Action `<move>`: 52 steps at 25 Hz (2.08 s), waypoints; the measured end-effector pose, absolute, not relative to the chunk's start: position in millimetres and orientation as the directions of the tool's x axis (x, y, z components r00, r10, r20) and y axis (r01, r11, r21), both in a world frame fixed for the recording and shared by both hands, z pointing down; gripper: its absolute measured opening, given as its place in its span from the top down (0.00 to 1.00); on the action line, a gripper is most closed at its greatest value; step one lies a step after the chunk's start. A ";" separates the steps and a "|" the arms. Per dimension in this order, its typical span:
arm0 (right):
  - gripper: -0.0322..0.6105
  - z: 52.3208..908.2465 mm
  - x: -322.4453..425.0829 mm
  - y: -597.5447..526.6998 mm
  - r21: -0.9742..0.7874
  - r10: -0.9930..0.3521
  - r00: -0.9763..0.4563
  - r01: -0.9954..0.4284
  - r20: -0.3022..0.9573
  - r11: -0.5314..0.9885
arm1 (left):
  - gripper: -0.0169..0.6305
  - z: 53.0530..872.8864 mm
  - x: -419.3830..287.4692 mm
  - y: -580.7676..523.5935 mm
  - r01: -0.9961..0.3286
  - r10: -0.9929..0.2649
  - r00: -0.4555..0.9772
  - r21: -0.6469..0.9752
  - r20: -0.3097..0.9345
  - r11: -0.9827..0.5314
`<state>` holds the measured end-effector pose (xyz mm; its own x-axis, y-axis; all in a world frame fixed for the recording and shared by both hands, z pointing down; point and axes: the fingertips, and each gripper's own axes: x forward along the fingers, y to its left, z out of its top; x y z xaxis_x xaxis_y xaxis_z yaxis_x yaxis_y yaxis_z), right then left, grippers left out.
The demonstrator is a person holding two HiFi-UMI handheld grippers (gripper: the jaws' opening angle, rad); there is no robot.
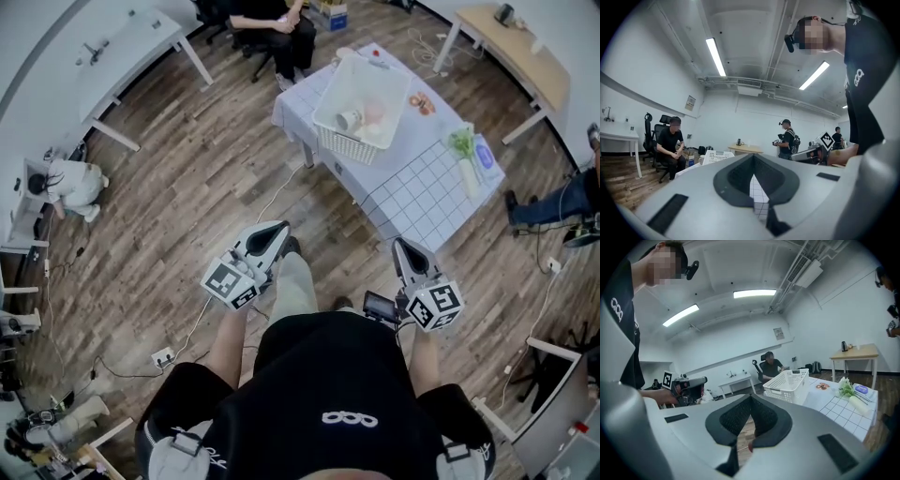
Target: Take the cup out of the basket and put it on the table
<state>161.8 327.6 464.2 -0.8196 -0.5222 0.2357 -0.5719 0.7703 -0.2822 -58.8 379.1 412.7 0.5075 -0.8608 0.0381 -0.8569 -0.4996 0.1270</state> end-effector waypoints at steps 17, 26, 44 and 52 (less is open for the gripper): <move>0.92 465.2 38.1 185.7 -0.264 -0.706 -0.648 -0.762 0.288 0.592 | 0.96 418.3 -187.2 191.1 -0.699 -0.700 0.713 0.123 0.039 -0.705; 0.92 476.9 42.6 127.2 -0.278 -0.737 -0.607 -0.793 0.298 0.542 | 0.96 432.9 -166.2 118.7 -0.633 -0.630 0.774 0.118 0.064 -0.765; 0.92 502.0 117.1 -22.9 -0.325 -0.758 -0.578 -0.810 0.303 0.487 | 0.96 494.6 -48.1 -51.6 -0.503 -0.492 0.823 -0.039 0.285 -0.864; 0.92 509.0 133.9 -34.9 -0.339 -0.765 -0.558 -0.822 0.321 0.457 | 0.96 533.3 -2.2 -101.1 -0.427 -0.414 0.821 -0.058 0.394 -0.902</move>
<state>133.9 -34.9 509.0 -0.5577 -0.7654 0.3211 -0.8223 0.4568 -0.3394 -2.2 -101.1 533.3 0.8206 -0.4139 0.3940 -0.4274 -0.9022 -0.0576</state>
